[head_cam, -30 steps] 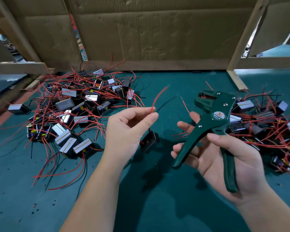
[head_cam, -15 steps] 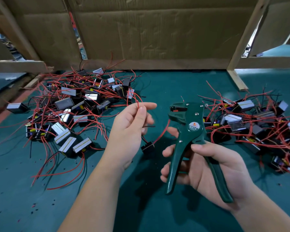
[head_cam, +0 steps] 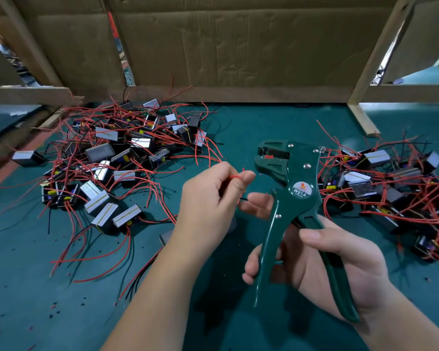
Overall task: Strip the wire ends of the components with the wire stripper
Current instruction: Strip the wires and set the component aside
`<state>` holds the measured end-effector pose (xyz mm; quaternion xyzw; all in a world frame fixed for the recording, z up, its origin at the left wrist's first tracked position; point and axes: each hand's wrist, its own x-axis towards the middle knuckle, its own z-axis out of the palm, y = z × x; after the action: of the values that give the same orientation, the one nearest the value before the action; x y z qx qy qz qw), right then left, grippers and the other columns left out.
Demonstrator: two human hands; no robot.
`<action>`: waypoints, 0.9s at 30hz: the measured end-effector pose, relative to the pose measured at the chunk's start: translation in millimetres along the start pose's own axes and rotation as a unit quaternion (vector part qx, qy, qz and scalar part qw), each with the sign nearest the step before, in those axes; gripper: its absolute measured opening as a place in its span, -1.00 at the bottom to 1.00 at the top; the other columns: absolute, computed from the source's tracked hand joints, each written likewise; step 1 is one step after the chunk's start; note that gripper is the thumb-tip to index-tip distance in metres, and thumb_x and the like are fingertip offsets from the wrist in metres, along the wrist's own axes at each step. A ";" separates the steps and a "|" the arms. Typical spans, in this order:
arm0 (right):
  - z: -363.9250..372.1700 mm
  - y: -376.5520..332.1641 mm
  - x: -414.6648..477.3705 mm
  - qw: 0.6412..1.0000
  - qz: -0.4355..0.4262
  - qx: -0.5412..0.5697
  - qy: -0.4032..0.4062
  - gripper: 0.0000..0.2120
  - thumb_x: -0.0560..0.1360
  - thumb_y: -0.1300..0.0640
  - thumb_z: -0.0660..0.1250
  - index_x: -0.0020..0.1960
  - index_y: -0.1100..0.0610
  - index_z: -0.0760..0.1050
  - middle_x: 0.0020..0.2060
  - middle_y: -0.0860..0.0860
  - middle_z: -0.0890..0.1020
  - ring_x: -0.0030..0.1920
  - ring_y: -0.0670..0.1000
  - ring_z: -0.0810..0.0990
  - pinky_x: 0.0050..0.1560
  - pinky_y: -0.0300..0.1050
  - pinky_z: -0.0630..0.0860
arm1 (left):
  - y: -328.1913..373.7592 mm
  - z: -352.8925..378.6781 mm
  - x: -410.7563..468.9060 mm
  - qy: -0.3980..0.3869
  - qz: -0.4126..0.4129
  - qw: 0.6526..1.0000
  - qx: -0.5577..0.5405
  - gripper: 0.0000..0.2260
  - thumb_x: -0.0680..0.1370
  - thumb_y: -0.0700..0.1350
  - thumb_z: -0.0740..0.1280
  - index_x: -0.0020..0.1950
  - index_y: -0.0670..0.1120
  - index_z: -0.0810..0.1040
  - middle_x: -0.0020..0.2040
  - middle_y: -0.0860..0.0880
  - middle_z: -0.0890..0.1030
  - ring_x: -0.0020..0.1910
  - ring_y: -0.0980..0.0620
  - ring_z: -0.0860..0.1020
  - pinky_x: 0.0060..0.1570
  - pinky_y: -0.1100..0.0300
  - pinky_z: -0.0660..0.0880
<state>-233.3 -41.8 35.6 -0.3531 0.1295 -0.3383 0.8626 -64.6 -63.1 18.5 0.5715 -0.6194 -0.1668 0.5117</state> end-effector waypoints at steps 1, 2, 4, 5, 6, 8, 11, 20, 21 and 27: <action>0.0 1.1 0.4 1.000 -0.002 -0.005 0.006 -0.30 0.26 0.14 0.52 0.35 0.30 0.41 0.31 0.31 0.45 -0.18 0.32 0.62 -0.07 0.31 0.52 | 1.2 1.4 -0.8 -0.022 -0.005 1.000 -0.021 -0.71 0.56 0.08 0.25 -0.28 -0.06 0.44 -0.40 0.07 0.57 -0.41 0.19 0.51 -0.34 0.27 0.41; -0.3 2.4 0.6 1.000 -0.005 -0.011 0.017 -0.29 0.24 0.14 0.53 0.34 0.28 0.43 0.28 0.33 0.47 -0.18 0.32 0.62 -0.07 0.31 0.52 | 2.1 2.7 -1.8 -0.047 -0.010 0.998 -0.041 -0.70 0.57 0.07 0.23 -0.24 -0.10 0.45 -0.35 0.05 0.62 -0.38 0.13 0.58 -0.31 0.19 0.46; -1.5 5.3 1.1 0.998 -0.013 -0.024 0.048 -0.29 0.19 0.13 0.57 0.30 0.26 0.48 0.11 0.40 0.51 -0.20 0.33 0.62 -0.10 0.30 0.53 | 1.5 2.8 -2.3 -0.087 -0.013 0.996 -0.035 -0.66 0.60 0.08 0.17 -0.18 -0.16 0.45 -0.27 0.01 0.65 -0.33 0.03 0.59 -0.28 0.06 0.50; -2.0 6.4 1.2 0.997 -0.019 -0.028 0.062 -0.29 0.16 0.13 0.59 0.28 0.25 0.51 0.03 0.40 0.53 -0.20 0.33 0.62 -0.12 0.29 0.54 | 0.8 1.6 -1.9 -0.103 -0.015 0.994 -0.022 -0.67 0.60 0.08 0.15 -0.16 -0.14 0.46 -0.23 0.01 0.64 -0.28 0.01 0.58 -0.26 0.01 0.51; -2.3 6.9 1.5 0.996 -0.027 -0.030 0.073 -0.29 0.14 0.13 0.60 0.26 0.23 0.53 -0.01 0.38 0.56 -0.21 0.33 0.63 -0.13 0.27 0.55 | -0.4 0.4 -1.2 -0.117 -0.018 0.993 -0.018 -0.71 0.61 0.07 0.15 -0.14 -0.10 0.48 -0.20 0.04 0.64 -0.24 0.02 0.57 -0.21 0.02 0.51; -2.8 6.7 2.0 0.994 -0.047 -0.033 0.088 -0.29 0.13 0.12 0.60 0.25 0.21 0.54 0.07 0.29 0.60 -0.21 0.32 0.64 -0.13 0.27 0.57 | -2.8 -2.5 -0.1 -0.129 -0.023 0.991 -0.035 -0.82 0.62 0.01 0.20 -0.11 -0.02 0.50 -0.25 0.14 0.62 -0.29 0.10 0.52 -0.25 0.17 0.46; -2.6 4.3 1.8 0.993 -0.065 -0.039 0.090 -0.26 0.16 0.11 0.58 0.31 0.22 0.49 0.27 0.19 0.54 -0.20 0.31 0.64 -0.11 0.29 0.56 | -1.3 -4.4 0.7 -0.128 -0.051 0.986 -0.092 -0.91 0.57 -0.03 0.31 -0.13 0.02 0.52 -0.39 0.04 0.55 -0.48 0.04 0.35 -0.45 0.17 0.36; -7.5 -1.7 -1.6 0.994 0.036 -0.058 0.083 -0.28 0.13 0.10 0.59 0.25 0.26 0.50 -0.15 0.33 0.59 -0.26 0.33 0.60 -0.16 0.30 0.54 | 1.7 -12.9 7.8 0.058 -0.030 0.975 -0.214 -0.90 0.56 -0.15 0.32 -0.14 0.00 0.56 -0.43 0.00 0.32 -0.46 0.14 0.25 -0.46 0.39 0.21; -6.8 0.1 -1.6 0.995 0.044 -0.056 0.066 -0.30 0.17 0.11 0.57 0.26 0.27 0.49 -0.15 0.33 0.58 -0.25 0.33 0.61 -0.15 0.28 0.54 | 2.0 -13.4 8.5 0.063 -0.029 0.973 -0.220 -0.91 0.54 -0.12 0.33 -0.15 0.02 0.57 -0.42 -0.11 0.33 -0.43 0.08 0.25 -0.42 0.34 0.20; -2.3 3.4 -2.5 0.998 0.046 -0.042 -0.026 -0.48 0.38 0.14 0.45 0.26 0.34 0.43 -0.12 0.29 0.57 -0.19 0.31 0.61 -0.12 0.18 0.54 | 5.0 -13.9 7.0 0.058 -0.001 0.980 -0.188 -0.94 0.48 -0.10 0.38 -0.17 0.05 0.58 -0.44 0.07 0.41 -0.42 0.16 0.25 -0.43 0.34 0.19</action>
<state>-234.5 -39.5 31.6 -0.3917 0.1369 -0.2831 0.8647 -54.6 -62.5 31.4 0.4740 -0.5456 -0.2473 0.6454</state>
